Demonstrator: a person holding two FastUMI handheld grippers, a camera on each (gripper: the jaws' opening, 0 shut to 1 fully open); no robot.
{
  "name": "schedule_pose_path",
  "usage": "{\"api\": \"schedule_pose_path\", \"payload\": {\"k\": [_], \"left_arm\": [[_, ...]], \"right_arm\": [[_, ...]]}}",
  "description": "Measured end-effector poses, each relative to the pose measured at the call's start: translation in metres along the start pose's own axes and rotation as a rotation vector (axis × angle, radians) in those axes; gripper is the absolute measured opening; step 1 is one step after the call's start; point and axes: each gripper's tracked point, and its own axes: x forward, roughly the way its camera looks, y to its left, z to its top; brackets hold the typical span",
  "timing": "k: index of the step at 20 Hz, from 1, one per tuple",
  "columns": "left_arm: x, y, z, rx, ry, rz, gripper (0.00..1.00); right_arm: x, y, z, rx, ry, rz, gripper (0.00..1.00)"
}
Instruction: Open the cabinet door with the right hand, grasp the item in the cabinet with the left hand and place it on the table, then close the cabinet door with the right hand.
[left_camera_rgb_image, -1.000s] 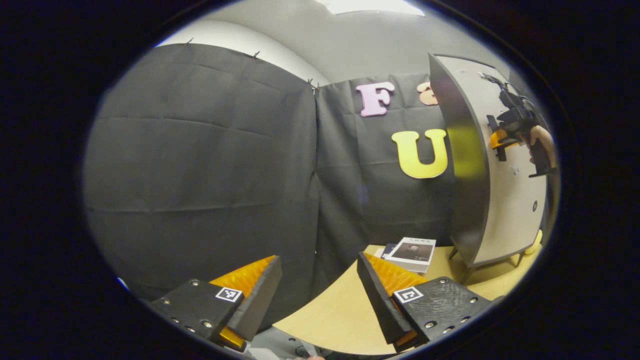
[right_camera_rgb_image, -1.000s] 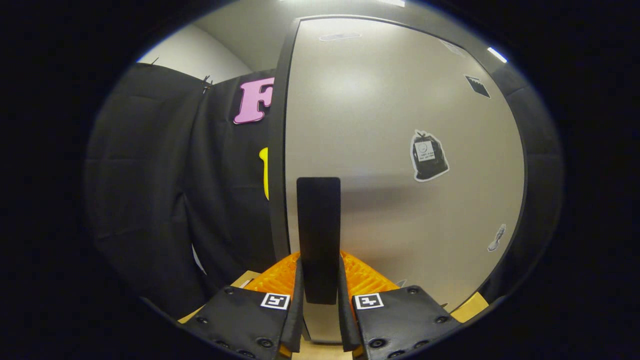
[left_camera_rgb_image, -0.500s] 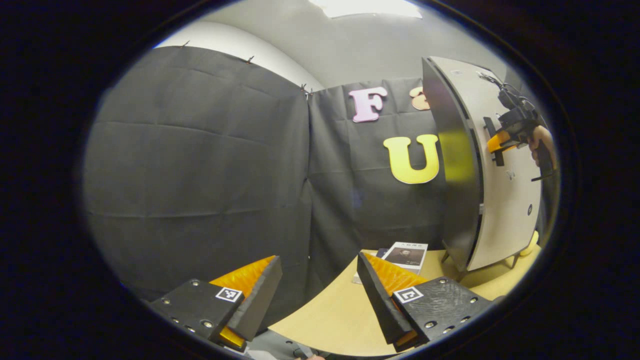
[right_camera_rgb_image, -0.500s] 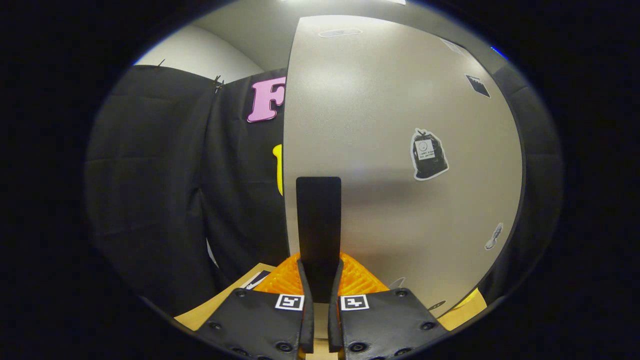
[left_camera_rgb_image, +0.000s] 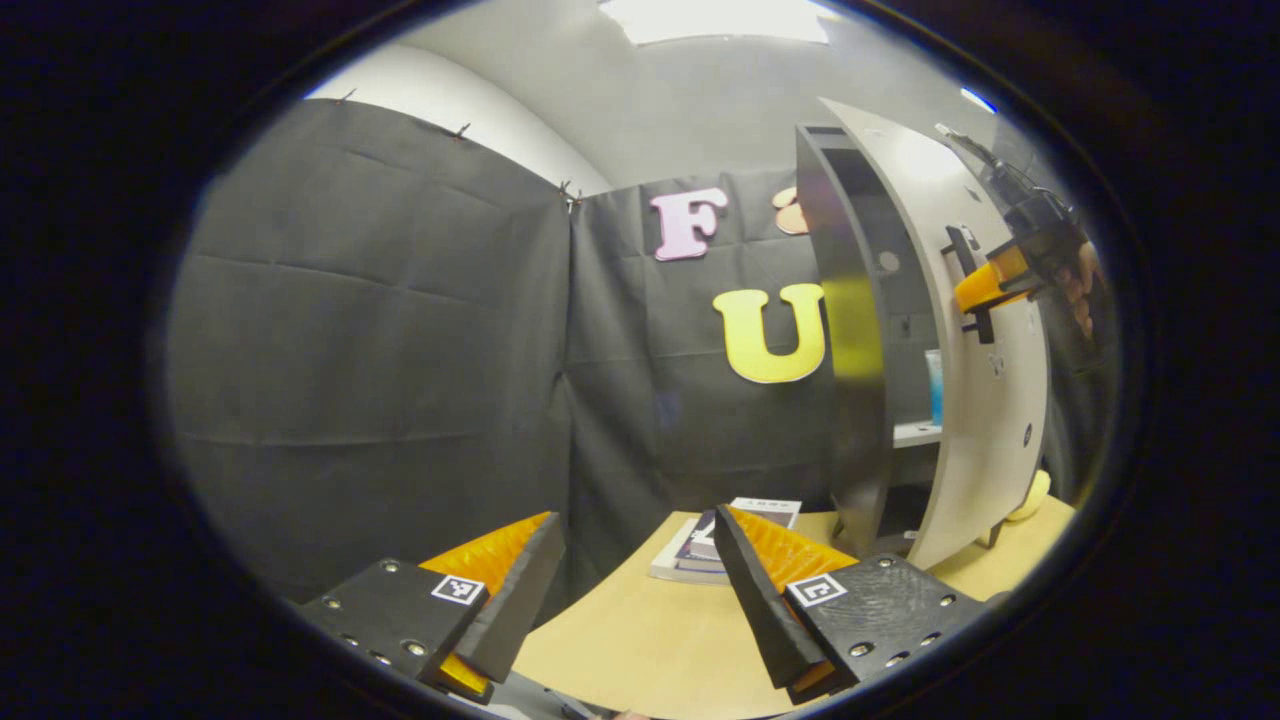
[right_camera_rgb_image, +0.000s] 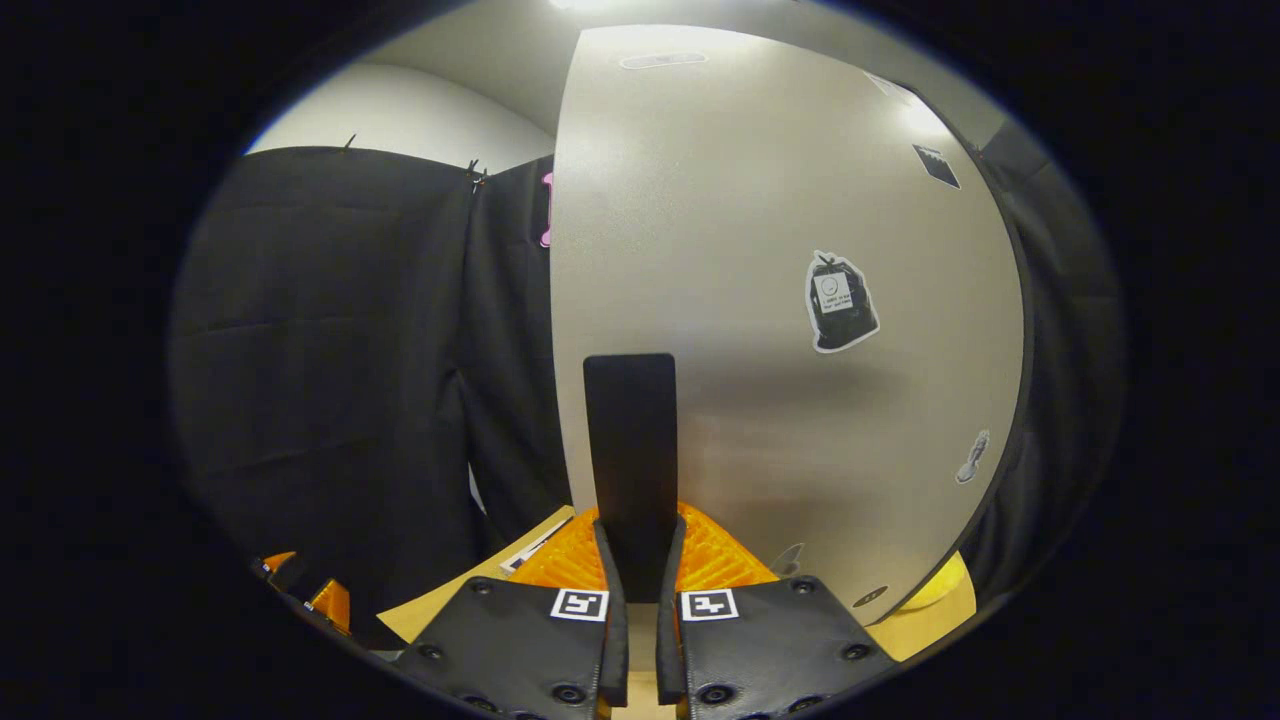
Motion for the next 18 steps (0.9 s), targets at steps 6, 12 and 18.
{"api": "schedule_pose_path", "payload": {"k": [6, 12, 18], "left_arm": [[-0.006, -0.065, 0.018, 0.011, -0.019, -0.074, 0.92], [-0.014, -0.137, 0.034, 0.021, -0.034, -0.158, 0.92], [-0.024, -0.205, 0.047, 0.018, -0.049, -0.245, 0.92]], "right_arm": [[-0.001, -0.014, -0.005, -0.007, 0.020, 0.108, 0.12], [-0.001, -0.031, -0.013, 0.006, 0.026, 0.193, 0.13], [0.001, -0.045, -0.018, 0.021, 0.019, 0.215, 0.09]]}}
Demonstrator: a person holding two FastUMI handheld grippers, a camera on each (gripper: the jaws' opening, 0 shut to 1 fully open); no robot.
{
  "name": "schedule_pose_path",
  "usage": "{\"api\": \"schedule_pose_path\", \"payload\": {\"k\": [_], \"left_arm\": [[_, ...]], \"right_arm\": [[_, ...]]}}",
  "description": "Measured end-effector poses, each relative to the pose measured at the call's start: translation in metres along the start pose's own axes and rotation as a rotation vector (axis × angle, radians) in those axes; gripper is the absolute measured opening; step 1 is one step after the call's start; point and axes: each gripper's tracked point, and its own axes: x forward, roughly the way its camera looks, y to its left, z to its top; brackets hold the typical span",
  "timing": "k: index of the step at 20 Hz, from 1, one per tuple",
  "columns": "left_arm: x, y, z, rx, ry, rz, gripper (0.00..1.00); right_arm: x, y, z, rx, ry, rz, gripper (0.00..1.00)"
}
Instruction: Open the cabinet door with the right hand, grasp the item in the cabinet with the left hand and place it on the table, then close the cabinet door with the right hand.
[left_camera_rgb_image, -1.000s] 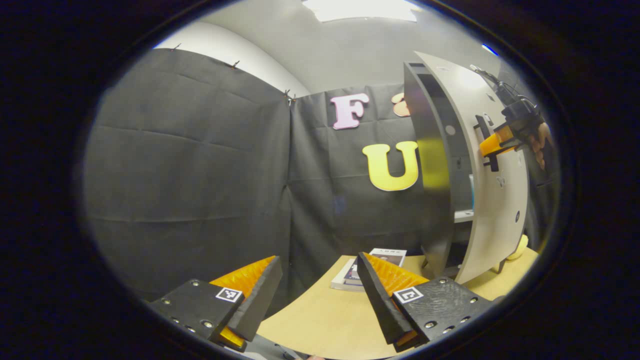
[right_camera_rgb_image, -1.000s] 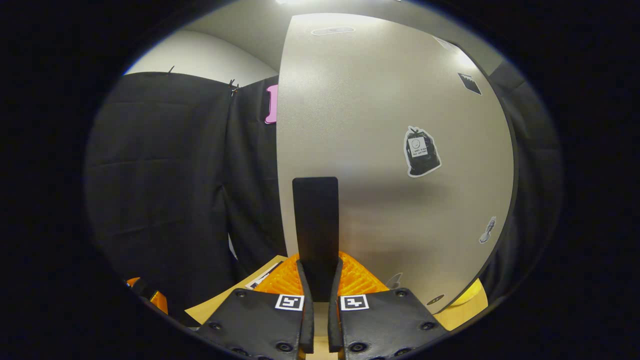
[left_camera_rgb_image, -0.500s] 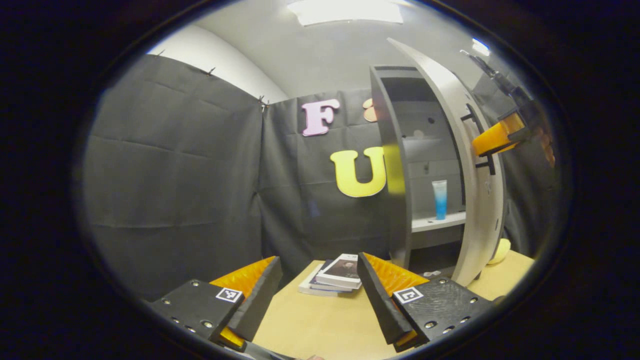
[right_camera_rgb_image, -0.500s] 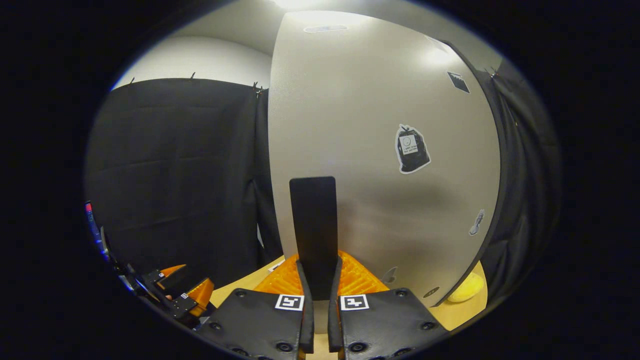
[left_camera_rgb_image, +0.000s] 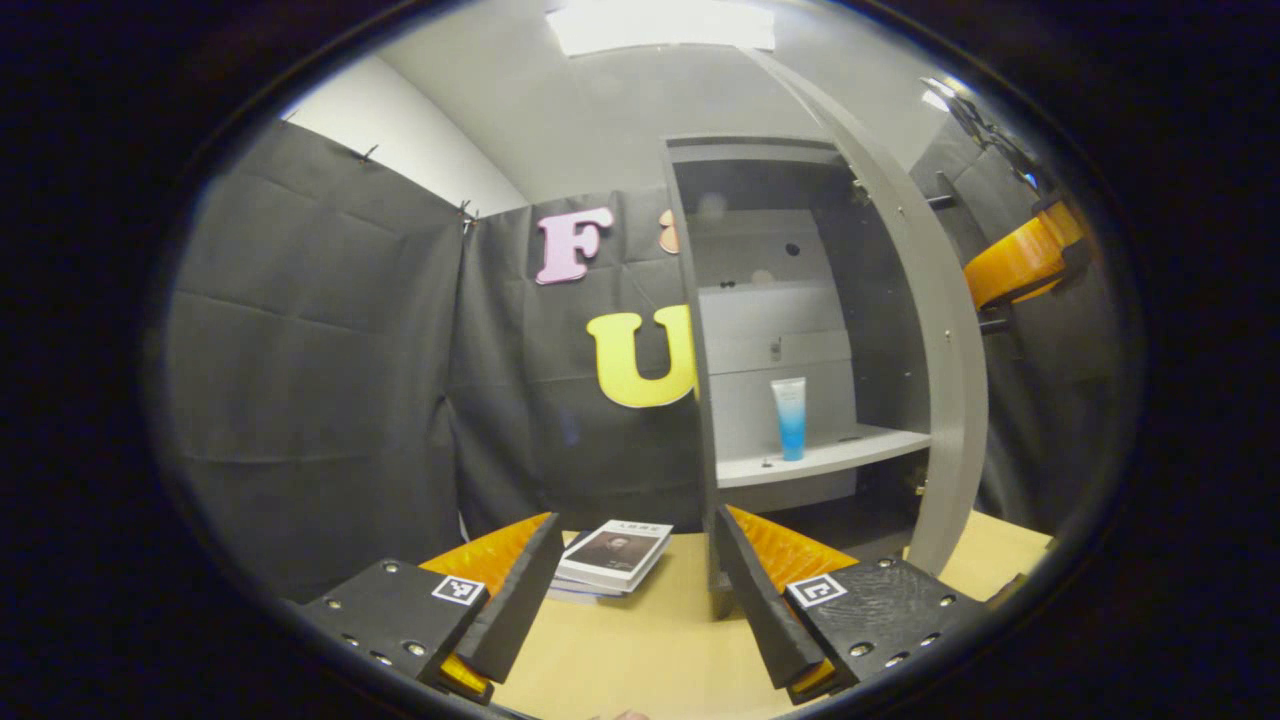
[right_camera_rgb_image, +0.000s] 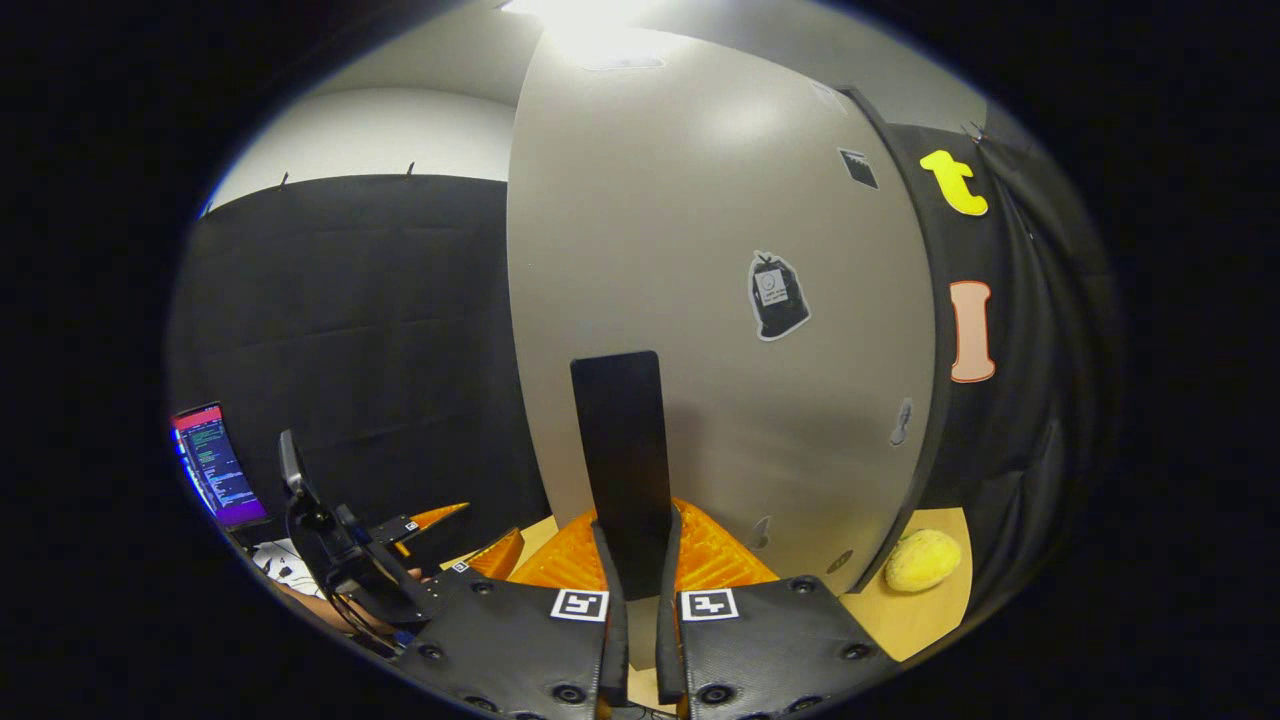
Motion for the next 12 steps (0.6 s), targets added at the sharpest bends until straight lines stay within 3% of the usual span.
{"api": "schedule_pose_path", "payload": {"k": [12], "left_arm": [[0.000, -0.128, 0.009, -0.006, -0.010, -0.160, 0.92]], "right_arm": [[-0.014, -0.021, 0.006, 0.002, -0.057, -0.128, 0.12]]}}
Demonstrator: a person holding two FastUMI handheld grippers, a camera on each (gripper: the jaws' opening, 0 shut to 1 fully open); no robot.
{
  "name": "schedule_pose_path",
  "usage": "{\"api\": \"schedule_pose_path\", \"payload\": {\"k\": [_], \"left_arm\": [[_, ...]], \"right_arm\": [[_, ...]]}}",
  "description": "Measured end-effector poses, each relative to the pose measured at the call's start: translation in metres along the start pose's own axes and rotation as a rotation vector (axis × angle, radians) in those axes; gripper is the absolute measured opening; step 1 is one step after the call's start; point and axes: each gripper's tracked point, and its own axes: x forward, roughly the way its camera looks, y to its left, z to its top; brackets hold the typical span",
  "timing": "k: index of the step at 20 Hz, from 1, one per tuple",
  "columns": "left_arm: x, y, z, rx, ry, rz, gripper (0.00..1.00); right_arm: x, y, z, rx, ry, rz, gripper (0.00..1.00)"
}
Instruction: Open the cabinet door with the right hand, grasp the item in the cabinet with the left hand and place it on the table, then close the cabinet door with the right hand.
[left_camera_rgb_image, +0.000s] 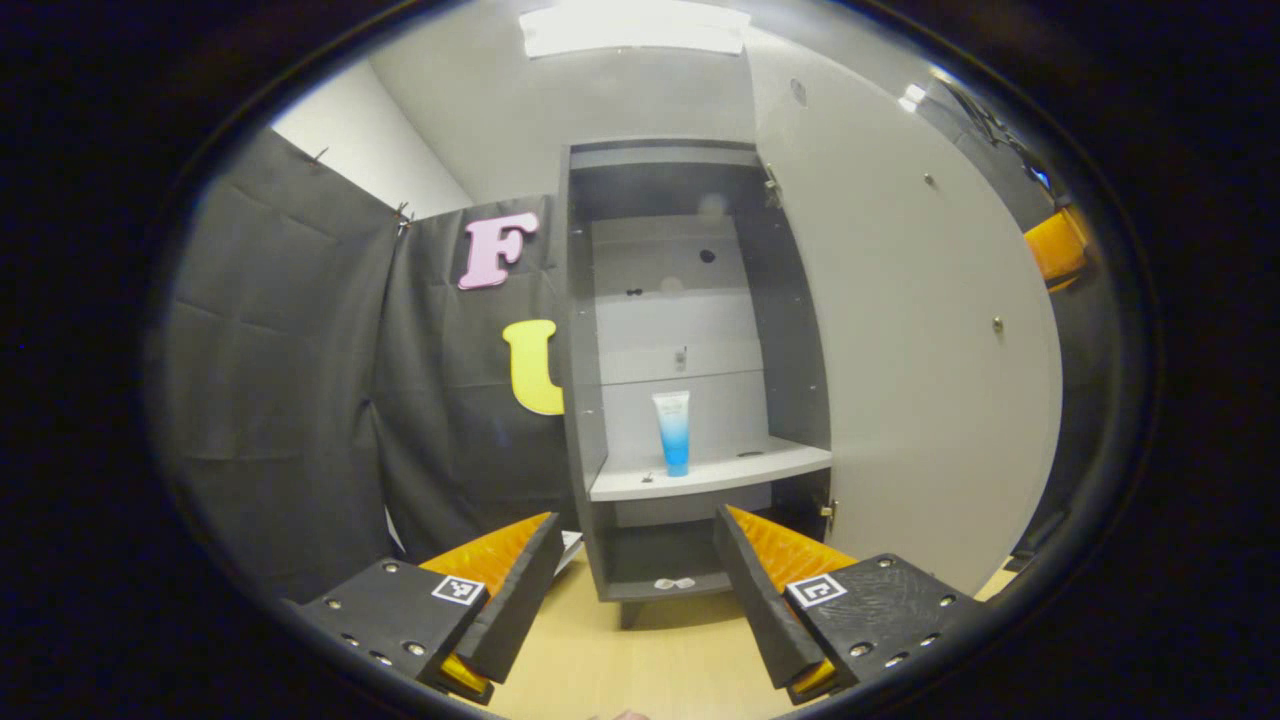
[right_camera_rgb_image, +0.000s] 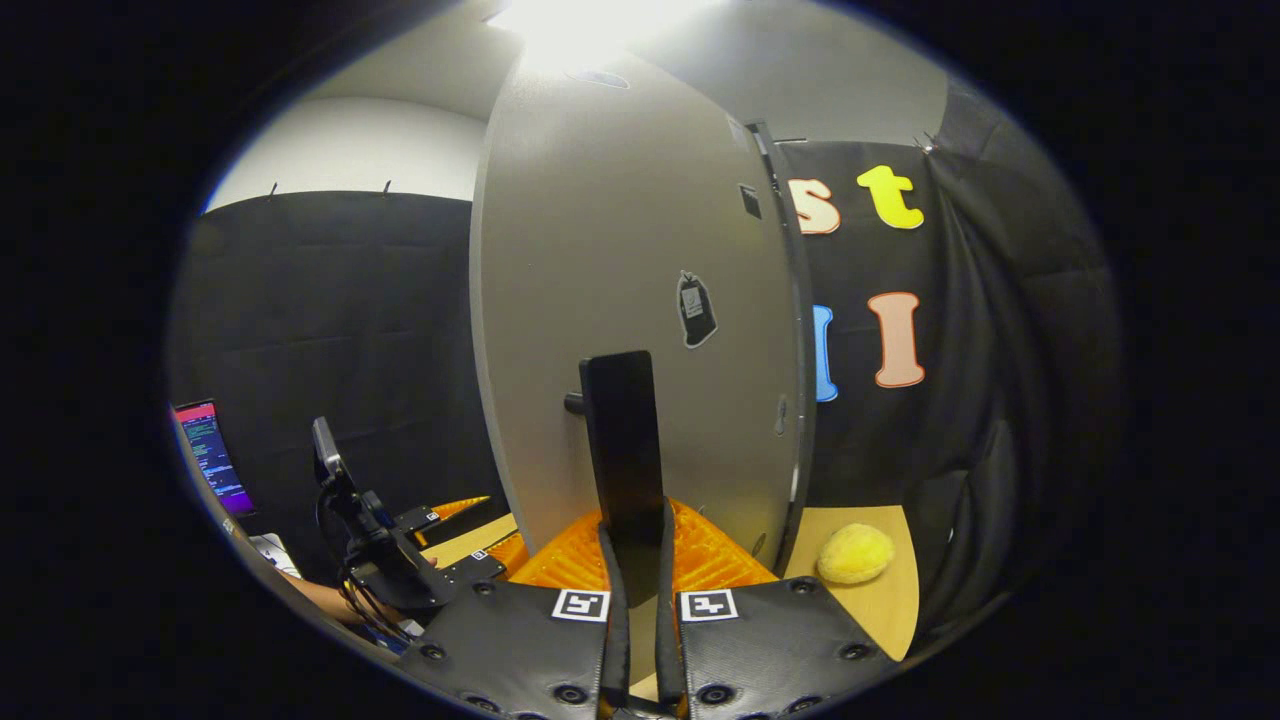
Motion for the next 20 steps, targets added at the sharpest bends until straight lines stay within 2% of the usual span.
{"api": "schedule_pose_path", "payload": {"k": [2, 3, 4, 7, 10, 11, 12, 16, 17, 20], "left_arm": [[0.000, -0.013, 0.000, -0.002, -0.003, -0.012, 0.92], [-0.001, -0.018, 0.001, -0.004, -0.004, -0.016, 0.92], [-0.001, -0.022, 0.003, -0.003, -0.003, -0.018, 0.91], [-0.005, -0.029, 0.001, 0.002, -0.003, -0.014, 0.94], [-0.007, -0.034, 0.000, 0.002, 0.003, -0.004, 0.92], [-0.008, -0.035, -0.001, 0.002, 0.005, -0.001, 0.92], [-0.009, -0.037, 0.000, 0.002, 0.006, 0.002, 0.91], [-0.013, -0.042, 0.003, 0.018, -0.001, 0.019, 0.91], [-0.012, -0.043, 0.003, 0.021, 0.000, 0.023, 0.94], [-0.011, -0.047, 0.005, 0.007, 0.005, 0.032, 0.91]], "right_arm": [[-0.004, -0.006, 0.001, -0.005, -0.008, -0.032, 0.12], [-0.004, -0.009, 0.002, -0.008, -0.012, -0.046, 0.07], [-0.004, -0.012, 0.003, -0.010, -0.019, -0.059, 0.12], [-0.003, -0.023, 0.005, -0.012, -0.041, -0.097, 0.11], [-0.005, -0.041, 0.009, -0.018, -0.062, -0.151, 0.11], [-0.007, -0.048, 0.010, -0.020, -0.068, -0.172, 0.07], [-0.007, -0.052, 0.009, -0.016, -0.076, -0.181, 0.11], [0.000, -0.042, 0.013, 0.013, -0.098, -0.137, 0.11], [-0.004, -0.043, 0.013, 0.008, -0.099, -0.136, 0.11], [-0.018, -0.038, 0.022, 0.024, -0.136, -0.095, 0.17]]}}
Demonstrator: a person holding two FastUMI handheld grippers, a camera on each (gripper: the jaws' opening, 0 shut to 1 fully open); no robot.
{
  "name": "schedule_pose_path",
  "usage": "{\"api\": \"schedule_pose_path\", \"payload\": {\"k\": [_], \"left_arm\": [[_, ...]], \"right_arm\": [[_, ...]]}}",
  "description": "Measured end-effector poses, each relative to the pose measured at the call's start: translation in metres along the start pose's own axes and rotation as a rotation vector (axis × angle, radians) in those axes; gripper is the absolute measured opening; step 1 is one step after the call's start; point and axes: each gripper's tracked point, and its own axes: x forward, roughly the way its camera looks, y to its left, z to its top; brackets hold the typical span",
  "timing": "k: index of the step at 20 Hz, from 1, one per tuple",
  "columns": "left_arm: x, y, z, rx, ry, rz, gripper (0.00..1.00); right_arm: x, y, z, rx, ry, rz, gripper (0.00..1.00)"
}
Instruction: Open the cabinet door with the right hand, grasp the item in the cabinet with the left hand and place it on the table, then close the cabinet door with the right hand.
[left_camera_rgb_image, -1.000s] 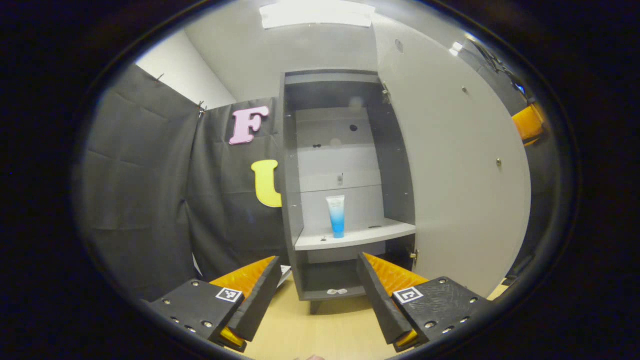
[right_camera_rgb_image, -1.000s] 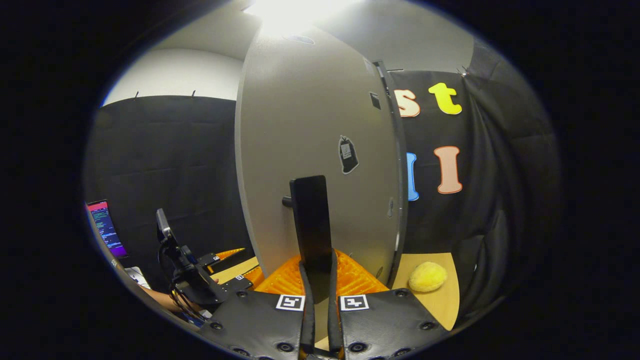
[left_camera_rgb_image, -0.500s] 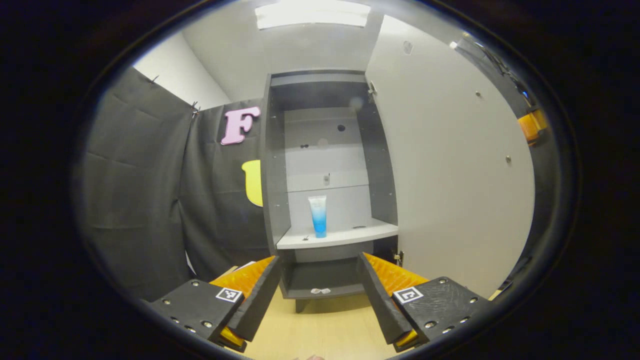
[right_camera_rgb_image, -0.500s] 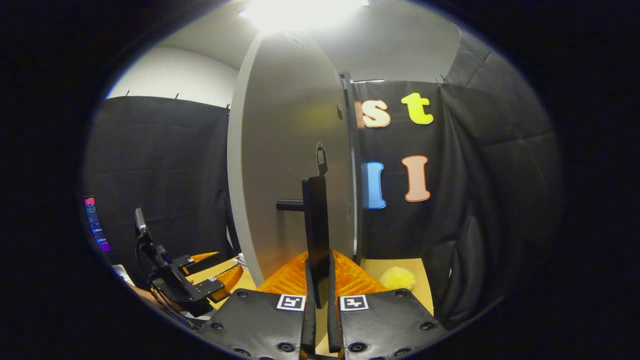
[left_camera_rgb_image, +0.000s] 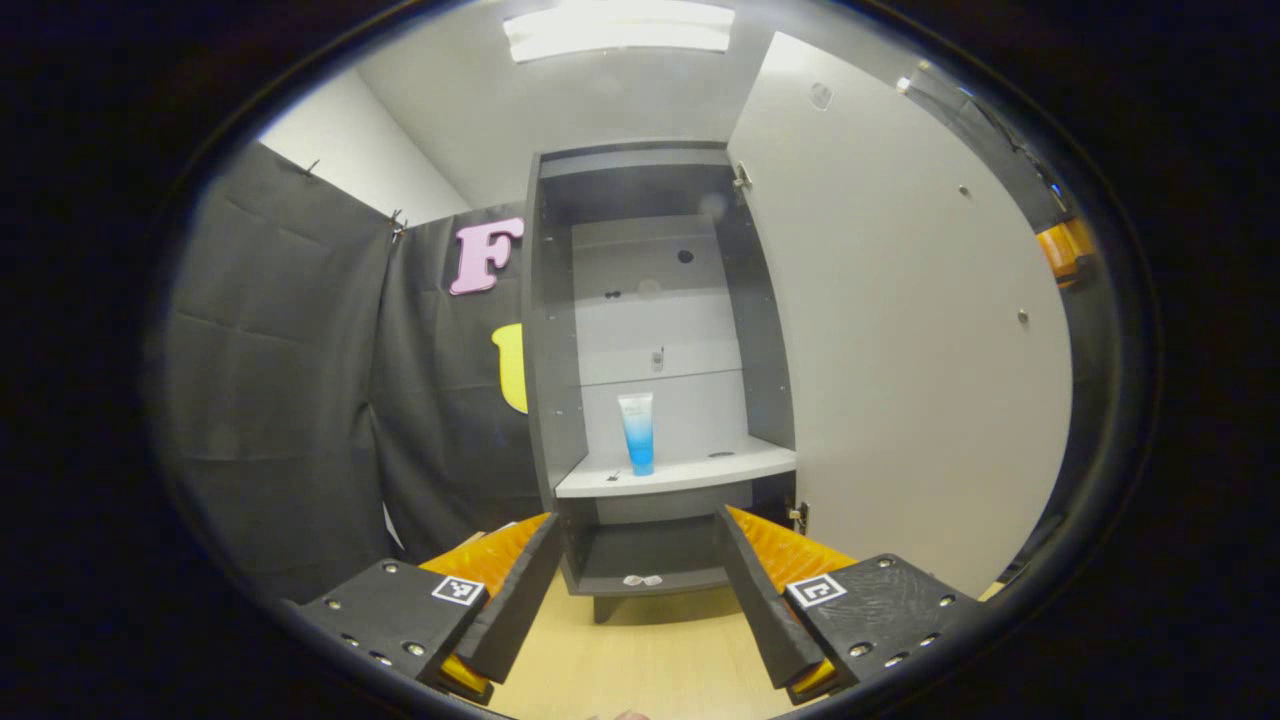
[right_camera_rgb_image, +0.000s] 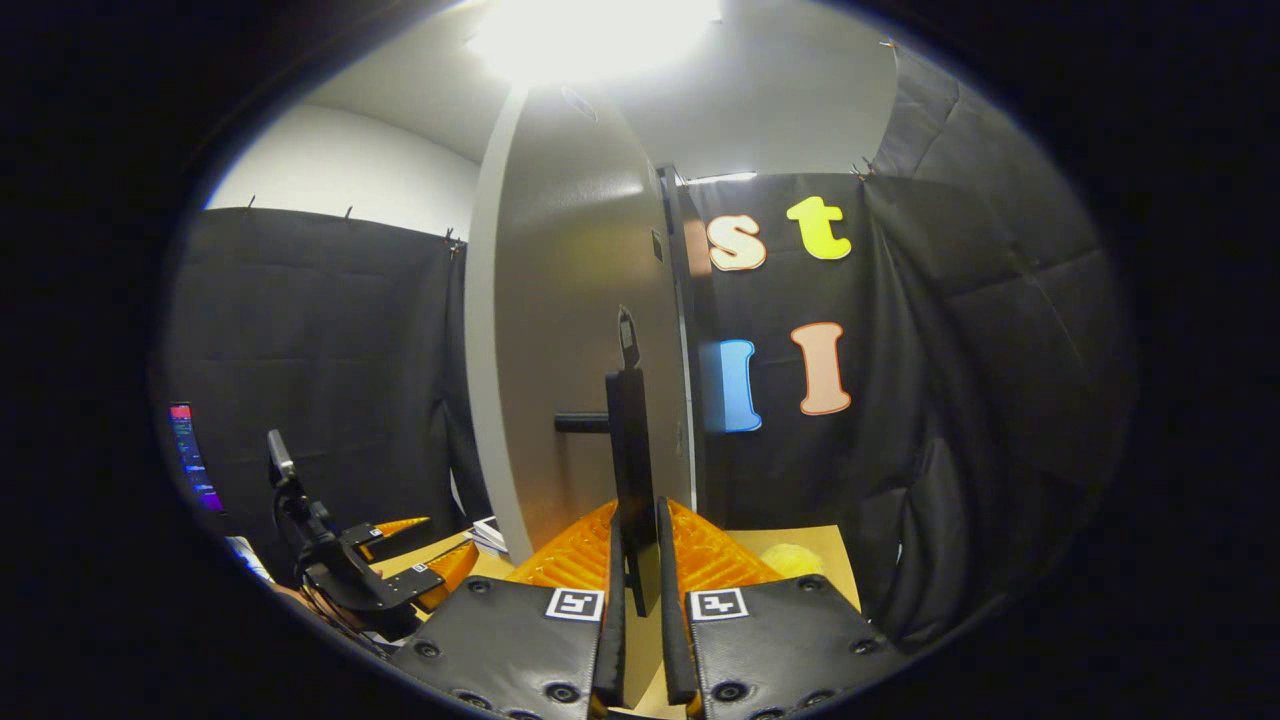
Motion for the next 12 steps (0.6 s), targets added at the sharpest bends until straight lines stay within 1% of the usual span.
{"api": "schedule_pose_path", "payload": {"k": [1, 2, 3, 6, 7, 8, 10, 11, 12], "left_arm": [[0.001, -0.001, 0.001, -0.006, 0.003, 0.005, 0.91], [0.004, -0.002, 0.004, -0.009, 0.004, 0.012, 0.94], [0.007, -0.001, 0.007, -0.015, 0.003, 0.019, 0.92], [0.018, 0.000, 0.022, -0.036, -0.007, 0.040, 0.92], [0.022, 0.002, 0.027, -0.037, -0.007, 0.041, 0.94], [0.026, 0.003, 0.033, -0.034, -0.009, 0.042, 0.91], [0.041, 0.006, 0.046, -0.011, -0.021, 0.041, 0.91], [0.049, 0.008, 0.051, 0.002, -0.026, 0.039, 0.91], [0.058, 0.007, 0.055, 0.009, -0.027, 0.031, 0.91]], "right_arm": [[-0.007, 0.004, 0.002, 0.017, -0.008, 0.026, 0.19], [-0.011, 0.006, -0.001, 0.027, -0.009, 0.037, 0.23], [-0.017, -0.004, -0.002, 0.016, -0.016, 0.003, 0.24], [-0.034, -0.048, -0.004, -0.003, -0.032, -0.134, 0.22], [-0.042, -0.060, -0.005, -0.001, -0.039, -0.173, 0.41], [-0.050, -0.070, -0.006, -0.003, -0.050, -0.211, 0.61], [-0.065, -0.101, -0.009, -0.041, -0.074, -0.335, 1.00], [-0.069, -0.118, -0.012, -0.067, -0.078, -0.398, 0.98], [-0.071, -0.128, -0.018, -0.087, -0.075, -0.449, 0.98]]}}
